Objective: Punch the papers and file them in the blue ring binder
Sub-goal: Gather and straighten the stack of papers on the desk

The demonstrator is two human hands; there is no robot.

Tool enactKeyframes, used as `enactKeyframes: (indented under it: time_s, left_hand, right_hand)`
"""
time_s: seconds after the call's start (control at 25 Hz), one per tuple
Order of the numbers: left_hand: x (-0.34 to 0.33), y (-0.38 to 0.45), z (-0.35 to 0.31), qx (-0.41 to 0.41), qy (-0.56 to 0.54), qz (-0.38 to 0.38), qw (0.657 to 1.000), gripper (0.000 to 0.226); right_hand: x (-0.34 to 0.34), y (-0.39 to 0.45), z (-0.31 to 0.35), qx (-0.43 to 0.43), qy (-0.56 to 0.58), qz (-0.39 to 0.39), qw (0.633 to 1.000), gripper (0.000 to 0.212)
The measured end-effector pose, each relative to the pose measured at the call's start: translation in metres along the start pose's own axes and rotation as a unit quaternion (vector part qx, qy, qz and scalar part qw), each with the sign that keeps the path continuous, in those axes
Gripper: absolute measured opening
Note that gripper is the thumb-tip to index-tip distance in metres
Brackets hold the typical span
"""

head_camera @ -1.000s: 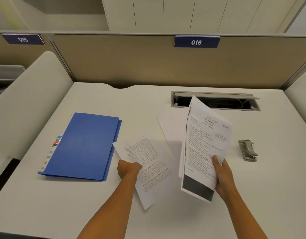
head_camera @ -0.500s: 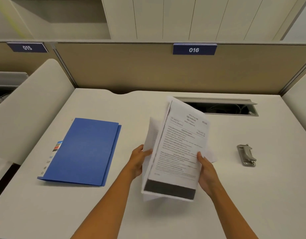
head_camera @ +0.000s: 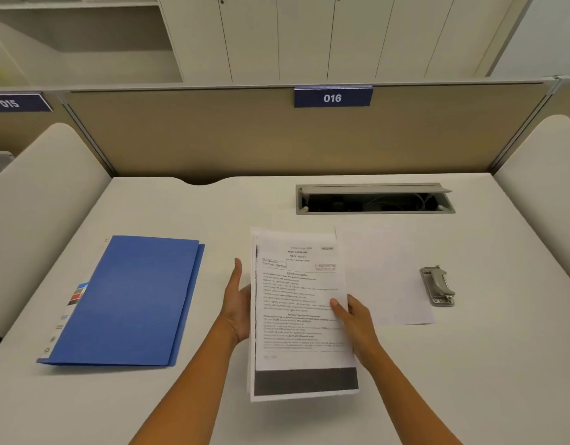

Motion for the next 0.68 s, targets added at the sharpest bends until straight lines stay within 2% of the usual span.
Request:
enactKeyframes:
  time_s: [0.08, 0.16, 0.24, 0.28, 0.36, 0.44, 0.48, 0.56, 0.68]
  left_hand:
    - [0.006, 0.003, 0.005, 0.022, 0.095, 0.011, 0.995, 0.061]
    - [0.011, 0.008, 0.010, 0.008, 0.226, -0.021, 0.974, 0.041]
    - [0.012, 0.011, 0.011, -0.011, 0.266, -0.060, 0.962, 0.039]
    - [0.010, 0.010, 0.009, -0.016, 0.260, -0.062, 0.964, 0.039]
    - [0.010, 0.011, 0.004, -0.024, 0.237, -0.053, 0.970, 0.039]
    - [0.012, 0.013, -0.003, -0.029, 0.210, -0.047, 0.976, 0.039]
    - [0.013, 0.013, -0.005, -0.031, 0.192, -0.038, 0.980, 0.040]
    - [0.012, 0.013, -0.010, -0.025, 0.158, -0.010, 0.987, 0.045]
    - [0.008, 0.013, -0.012, -0.013, 0.119, 0.040, 0.992, 0.065]
  right_hand:
    - [0.001, 0.001, 0.003, 0.037, -0.033, -0.030, 0.998, 0.030]
    - [0.002, 0.003, 0.009, 0.068, -0.068, -0.020, 0.995, 0.039]
    - [0.009, 0.007, 0.014, 0.075, -0.088, -0.024, 0.993, 0.038]
    - [0.016, 0.010, 0.012, 0.072, -0.108, -0.044, 0.991, 0.042]
    - [0.034, 0.019, -0.001, 0.037, -0.202, -0.071, 0.976, 0.069]
    - [0.043, 0.023, -0.020, -0.005, -0.303, -0.043, 0.952, 0.097]
    - [0.042, 0.021, -0.028, -0.014, -0.331, -0.026, 0.943, 0.098]
    - [0.029, 0.011, -0.037, -0.009, -0.340, 0.003, 0.940, 0.087]
    - [0.010, -0.009, -0.046, -0.010, -0.285, 0.022, 0.958, 0.087]
Point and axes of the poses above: each hand's wrist, its own y-axis towards the middle knuckle, its own x-axis out of the back of the hand, z = x × y, the point moved 2 cm from there along y, towards the middle knuckle, and after that the axes turned 11 degrees about y, right-handed, at the moved point
